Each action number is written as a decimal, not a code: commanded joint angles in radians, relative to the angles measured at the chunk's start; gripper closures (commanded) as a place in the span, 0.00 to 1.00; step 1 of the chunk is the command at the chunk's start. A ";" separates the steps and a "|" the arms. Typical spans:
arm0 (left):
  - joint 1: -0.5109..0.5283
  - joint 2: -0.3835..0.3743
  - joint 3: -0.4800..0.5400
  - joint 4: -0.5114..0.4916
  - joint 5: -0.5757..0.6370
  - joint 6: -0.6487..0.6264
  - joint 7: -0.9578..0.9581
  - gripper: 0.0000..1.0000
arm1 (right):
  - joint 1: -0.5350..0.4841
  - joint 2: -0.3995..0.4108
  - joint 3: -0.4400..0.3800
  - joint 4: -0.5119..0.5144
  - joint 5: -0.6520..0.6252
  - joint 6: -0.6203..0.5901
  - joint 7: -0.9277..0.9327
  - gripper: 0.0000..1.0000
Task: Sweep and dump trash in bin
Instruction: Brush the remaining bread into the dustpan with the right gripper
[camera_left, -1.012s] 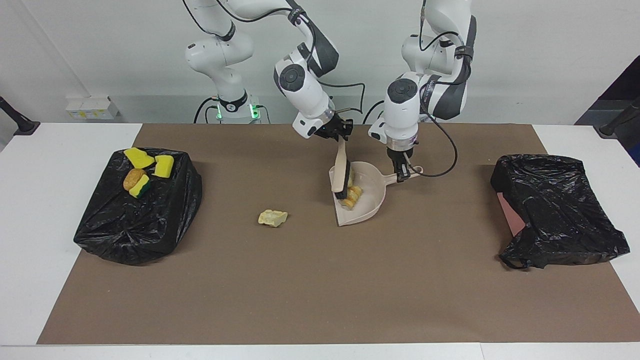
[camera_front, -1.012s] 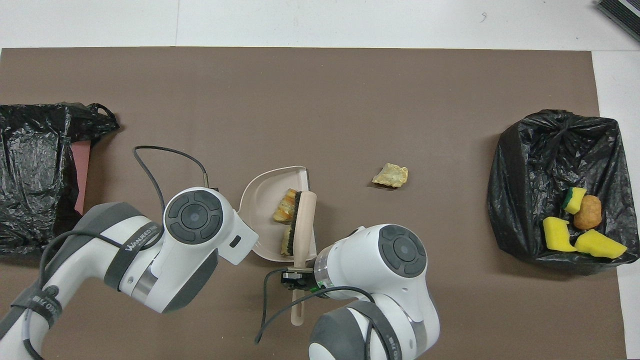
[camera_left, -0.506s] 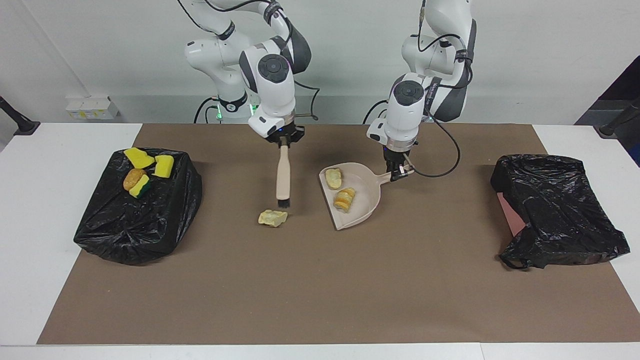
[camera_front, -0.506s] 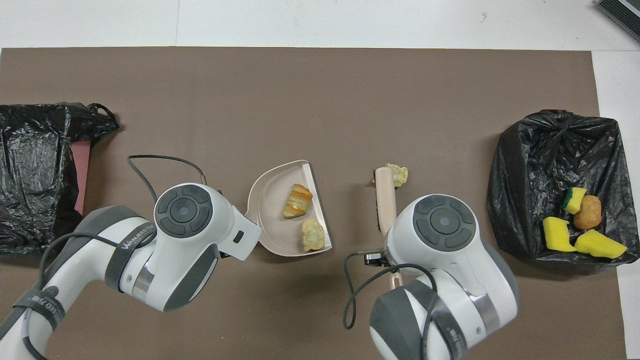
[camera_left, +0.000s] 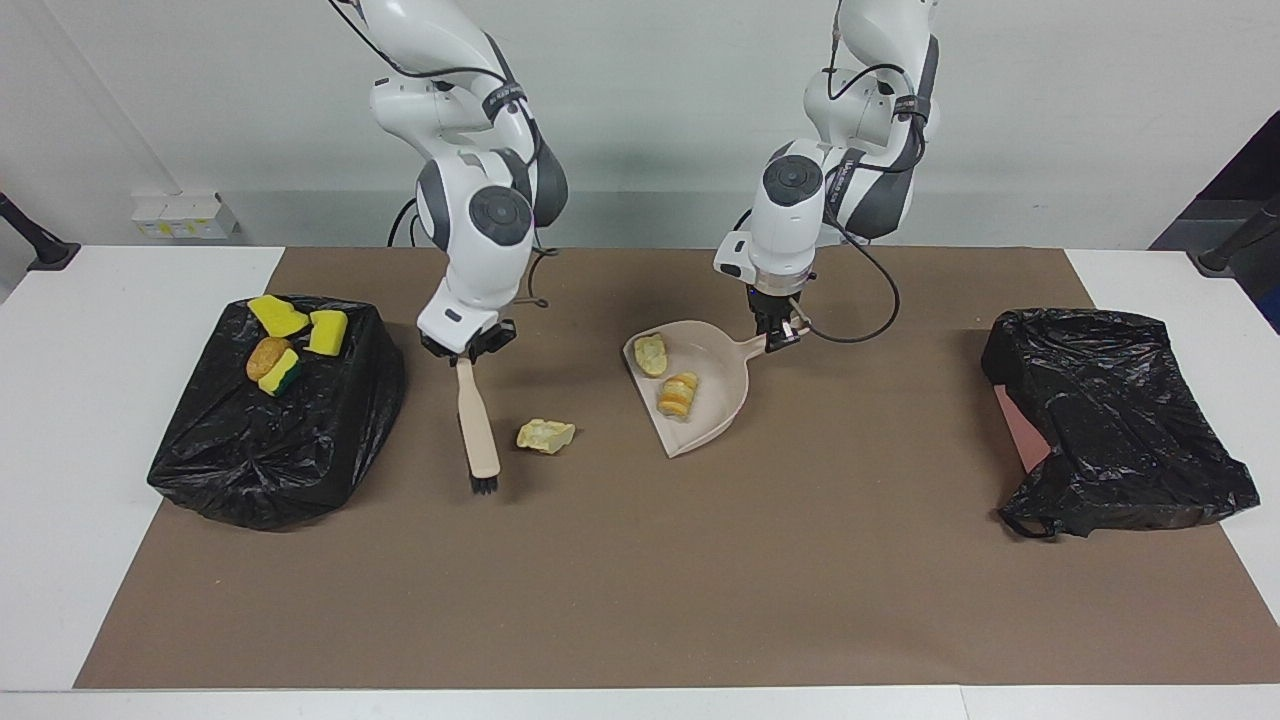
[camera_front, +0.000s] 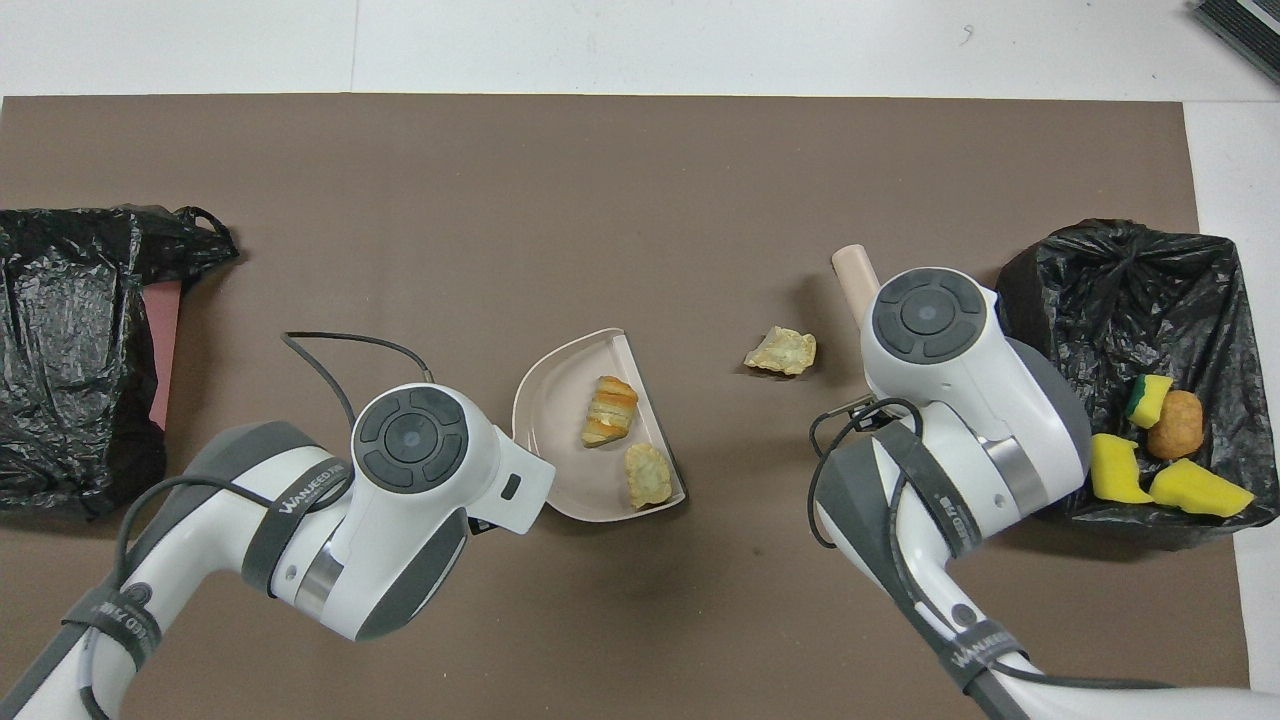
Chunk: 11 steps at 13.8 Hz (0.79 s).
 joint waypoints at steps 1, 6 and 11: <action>-0.014 -0.008 0.014 0.011 -0.009 -0.013 -0.011 1.00 | 0.030 0.023 0.019 0.008 0.009 -0.015 -0.050 1.00; -0.011 -0.012 0.014 -0.001 -0.009 -0.003 -0.009 1.00 | 0.119 0.035 0.030 0.002 0.350 -0.050 -0.108 1.00; -0.012 0.035 0.011 -0.001 -0.009 0.070 -0.004 1.00 | 0.194 0.023 0.058 -0.004 0.607 0.020 -0.030 1.00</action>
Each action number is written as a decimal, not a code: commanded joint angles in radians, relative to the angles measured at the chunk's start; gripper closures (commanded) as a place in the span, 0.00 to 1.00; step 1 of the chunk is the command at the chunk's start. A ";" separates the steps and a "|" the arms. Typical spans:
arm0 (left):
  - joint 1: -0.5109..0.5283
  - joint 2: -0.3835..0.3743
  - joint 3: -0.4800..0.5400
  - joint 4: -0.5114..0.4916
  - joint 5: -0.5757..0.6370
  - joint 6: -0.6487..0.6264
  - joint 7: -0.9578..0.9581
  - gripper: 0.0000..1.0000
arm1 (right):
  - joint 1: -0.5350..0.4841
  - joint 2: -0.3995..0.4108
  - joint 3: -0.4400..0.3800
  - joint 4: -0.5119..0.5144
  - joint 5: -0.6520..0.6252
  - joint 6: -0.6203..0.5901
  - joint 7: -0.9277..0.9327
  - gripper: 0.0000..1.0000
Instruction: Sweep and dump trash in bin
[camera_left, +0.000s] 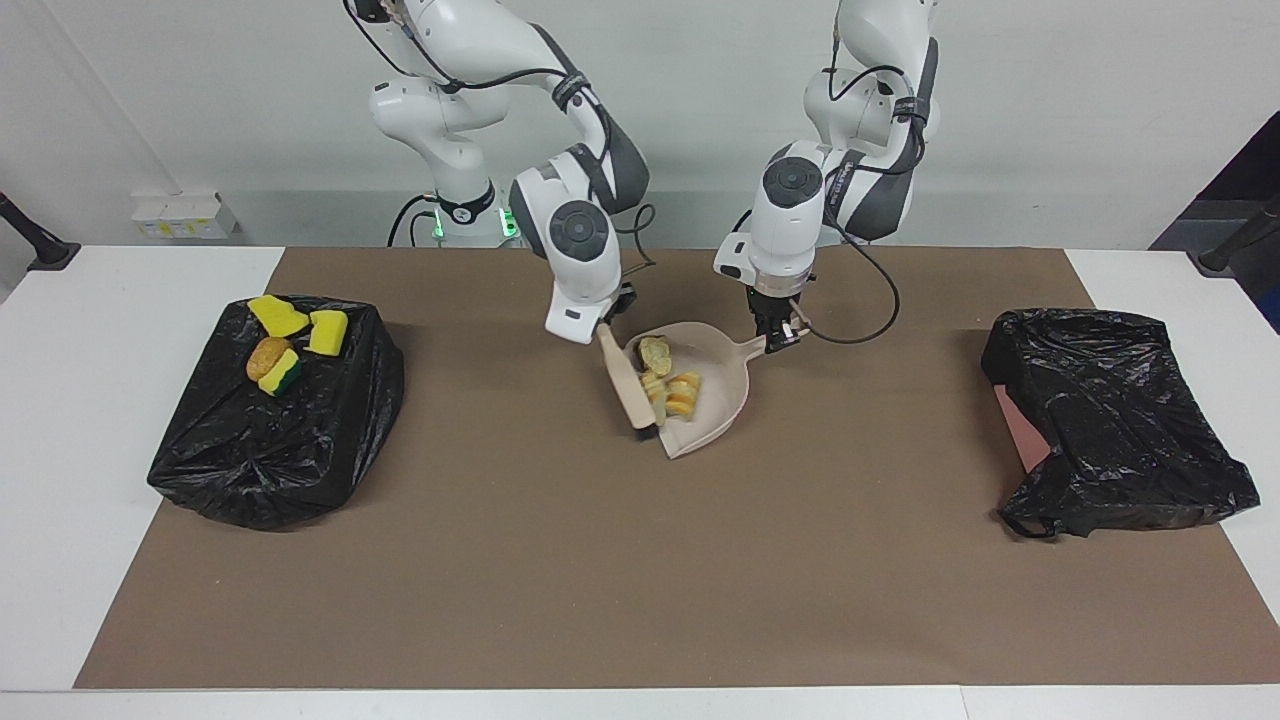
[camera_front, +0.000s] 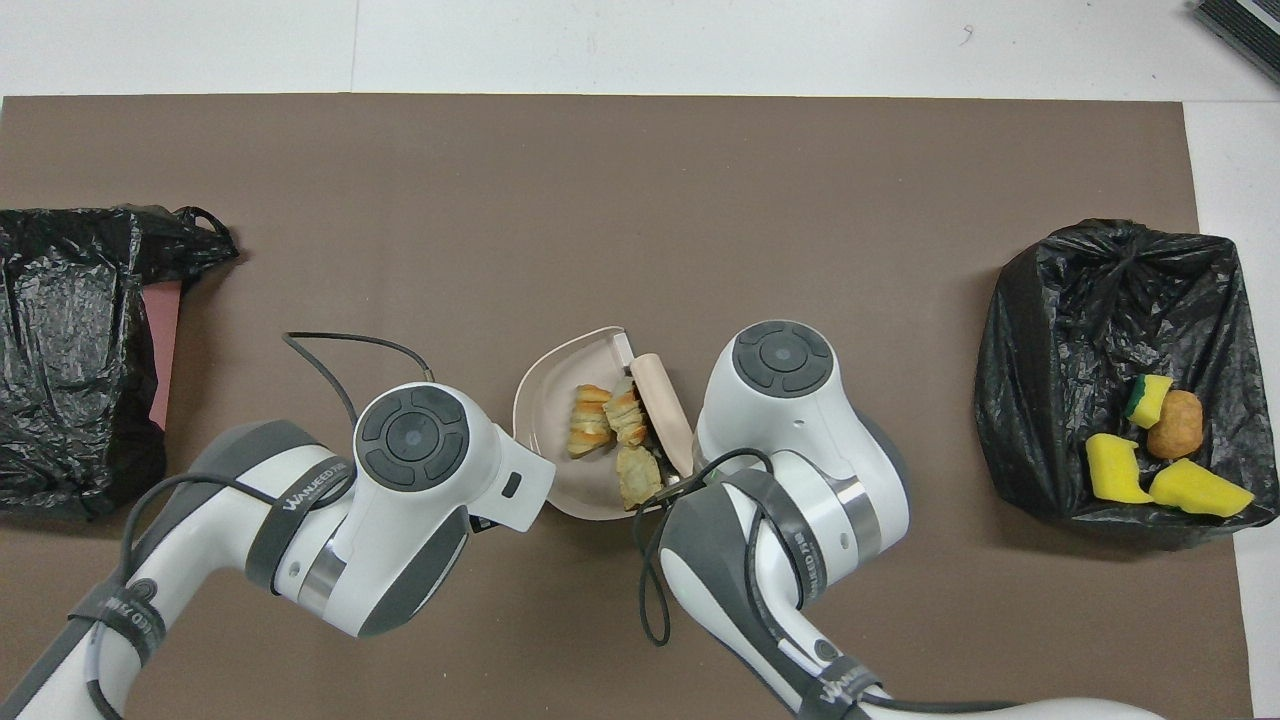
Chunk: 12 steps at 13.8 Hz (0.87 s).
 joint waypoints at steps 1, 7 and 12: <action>-0.008 0.028 0.009 0.008 -0.009 0.050 -0.004 1.00 | 0.008 -0.015 0.011 -0.005 0.111 0.018 0.037 1.00; 0.035 0.054 0.012 0.066 -0.009 0.031 0.050 1.00 | -0.031 -0.168 -0.001 0.004 0.110 -0.075 0.230 1.00; 0.113 0.039 0.009 0.117 -0.023 -0.035 0.156 1.00 | 0.003 -0.317 0.013 -0.077 0.006 -0.128 0.555 1.00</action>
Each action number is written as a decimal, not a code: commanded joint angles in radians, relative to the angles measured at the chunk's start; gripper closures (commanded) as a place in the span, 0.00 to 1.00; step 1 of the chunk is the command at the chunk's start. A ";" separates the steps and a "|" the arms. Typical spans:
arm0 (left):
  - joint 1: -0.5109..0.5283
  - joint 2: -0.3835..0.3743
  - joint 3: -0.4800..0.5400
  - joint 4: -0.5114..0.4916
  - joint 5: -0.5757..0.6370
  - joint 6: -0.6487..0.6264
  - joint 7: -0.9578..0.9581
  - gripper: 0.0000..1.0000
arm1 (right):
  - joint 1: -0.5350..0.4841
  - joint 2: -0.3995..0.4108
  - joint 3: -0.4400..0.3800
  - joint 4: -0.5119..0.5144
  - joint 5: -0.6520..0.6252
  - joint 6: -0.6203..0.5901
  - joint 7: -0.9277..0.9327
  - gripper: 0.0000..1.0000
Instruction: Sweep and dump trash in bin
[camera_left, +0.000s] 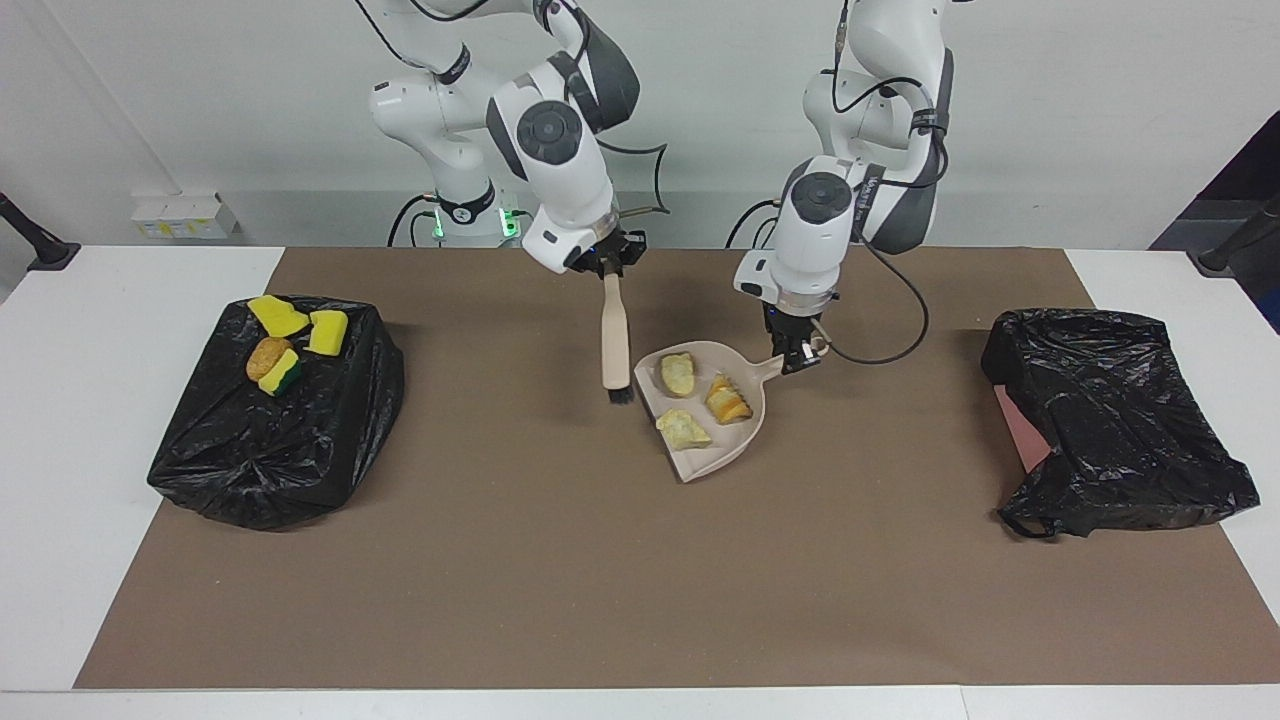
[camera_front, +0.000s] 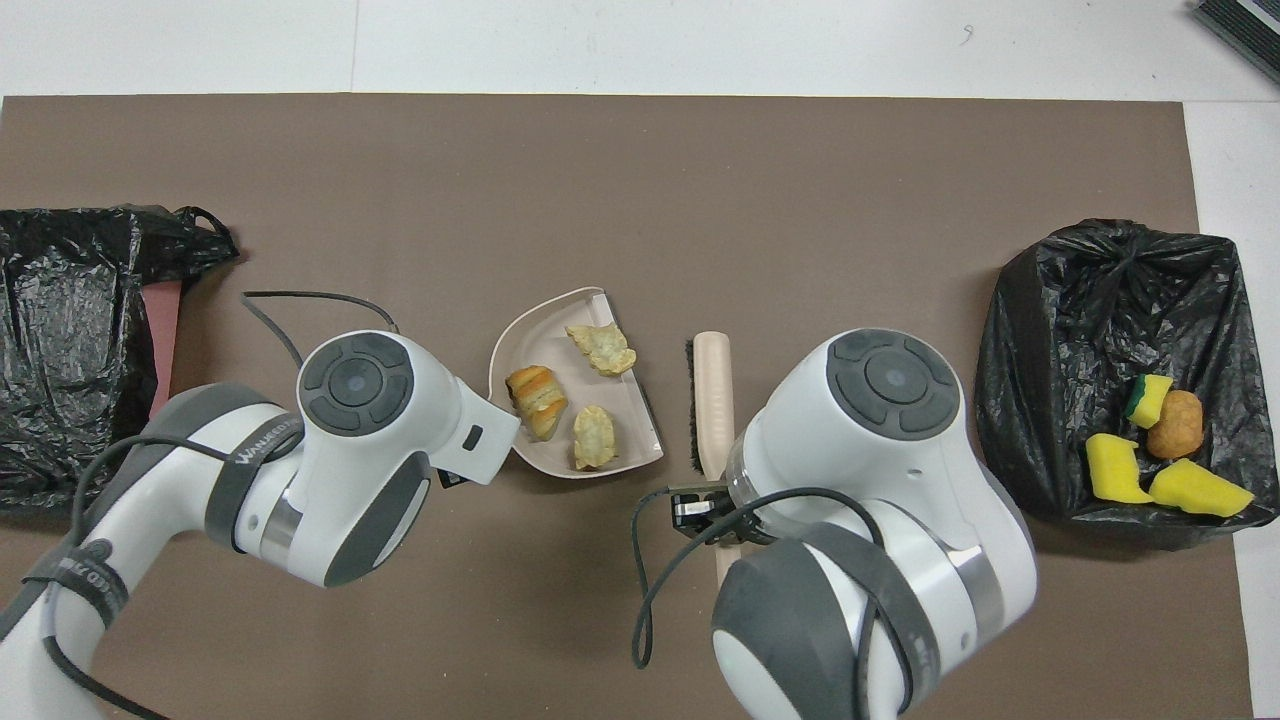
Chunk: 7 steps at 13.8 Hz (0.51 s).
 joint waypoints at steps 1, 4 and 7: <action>0.026 -0.001 -0.003 0.039 -0.026 -0.045 0.059 1.00 | 0.056 -0.100 0.016 -0.116 -0.040 0.015 0.133 1.00; 0.077 -0.016 -0.001 0.076 -0.075 -0.088 0.133 1.00 | 0.111 -0.154 0.017 -0.208 0.008 0.021 0.131 1.00; 0.163 -0.016 -0.001 0.177 -0.119 -0.212 0.246 1.00 | 0.194 -0.152 0.017 -0.276 0.013 0.078 0.122 1.00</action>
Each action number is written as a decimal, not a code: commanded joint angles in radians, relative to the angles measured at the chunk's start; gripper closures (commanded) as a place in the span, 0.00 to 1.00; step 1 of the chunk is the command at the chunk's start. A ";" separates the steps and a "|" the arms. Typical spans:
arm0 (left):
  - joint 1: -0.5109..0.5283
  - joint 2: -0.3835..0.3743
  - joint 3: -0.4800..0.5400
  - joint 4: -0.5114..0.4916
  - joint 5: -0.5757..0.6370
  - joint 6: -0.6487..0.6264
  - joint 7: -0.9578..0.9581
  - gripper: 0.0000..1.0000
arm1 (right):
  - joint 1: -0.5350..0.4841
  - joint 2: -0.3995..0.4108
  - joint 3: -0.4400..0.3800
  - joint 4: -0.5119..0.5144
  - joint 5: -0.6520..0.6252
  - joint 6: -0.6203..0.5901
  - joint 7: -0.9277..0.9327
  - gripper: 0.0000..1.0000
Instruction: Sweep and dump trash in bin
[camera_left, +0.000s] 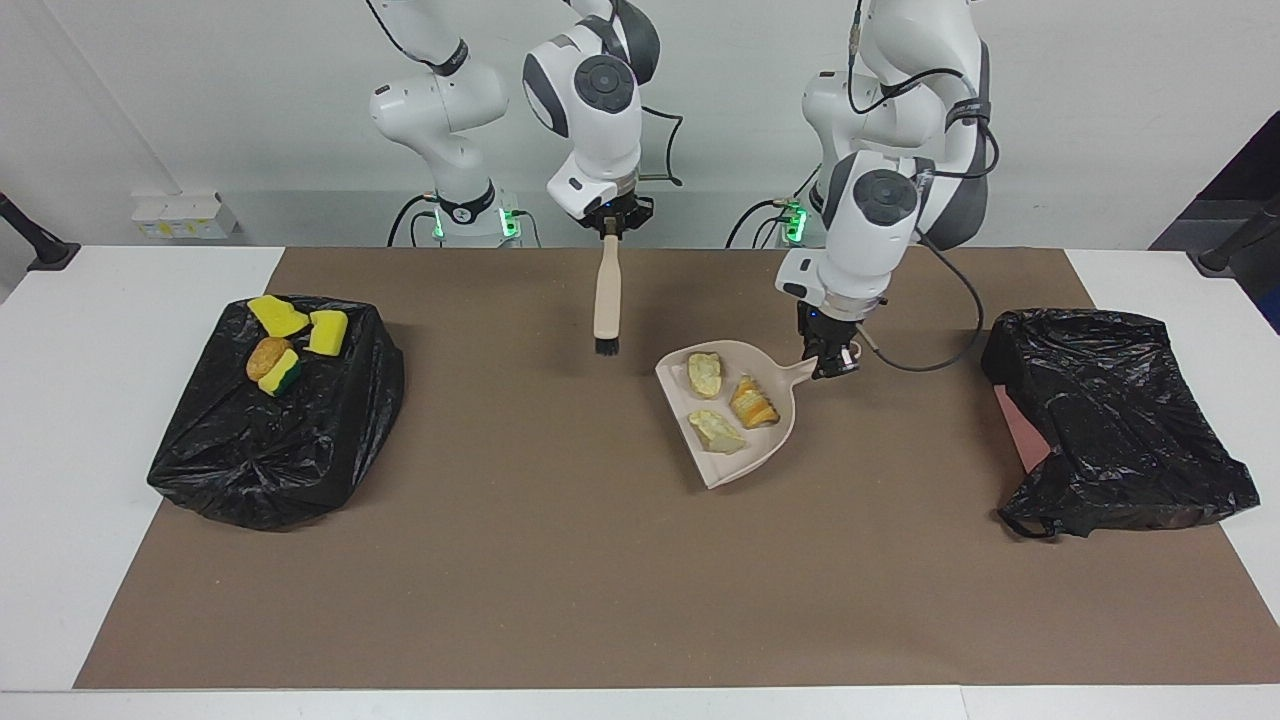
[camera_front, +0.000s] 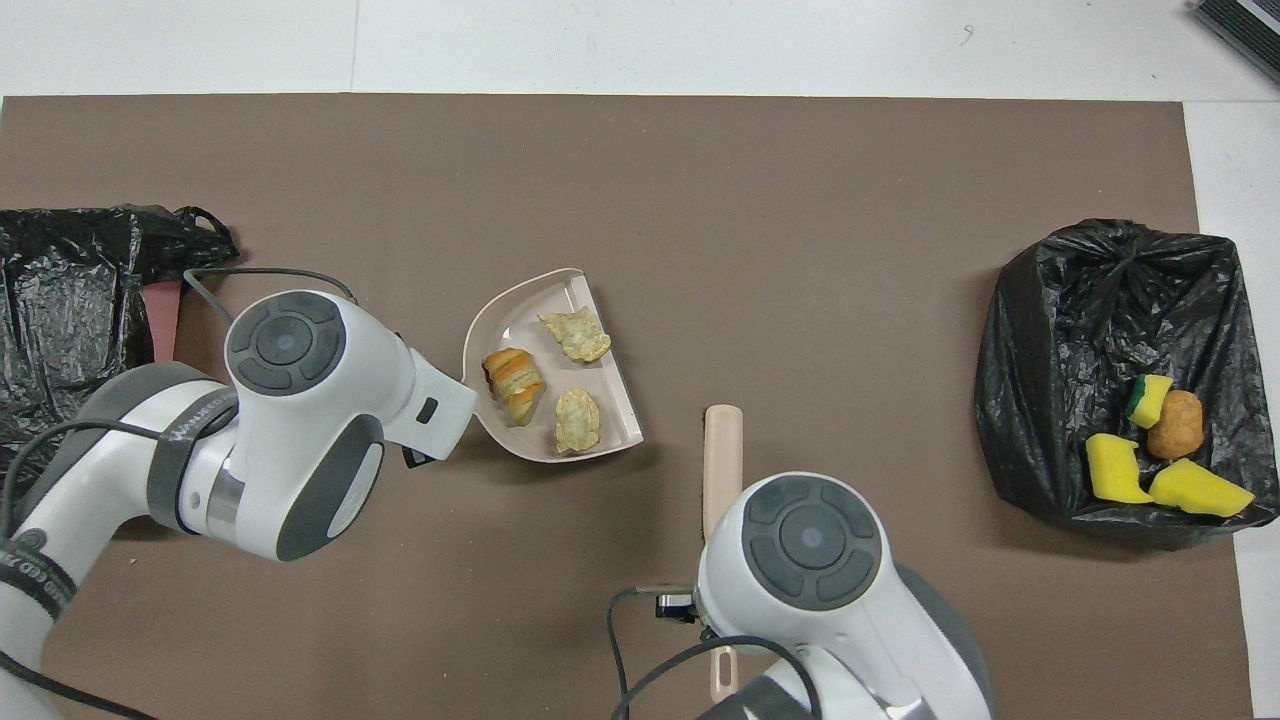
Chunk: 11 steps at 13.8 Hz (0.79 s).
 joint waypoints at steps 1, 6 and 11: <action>0.091 -0.011 -0.007 0.106 -0.053 -0.129 0.113 1.00 | 0.025 -0.029 0.001 -0.066 0.028 0.060 0.003 1.00; 0.256 -0.007 -0.007 0.236 -0.093 -0.260 0.310 1.00 | 0.099 0.048 0.001 -0.128 0.074 0.256 0.051 1.00; 0.433 -0.001 -0.007 0.322 -0.128 -0.315 0.520 1.00 | 0.149 0.088 0.001 -0.166 0.072 0.345 0.076 0.84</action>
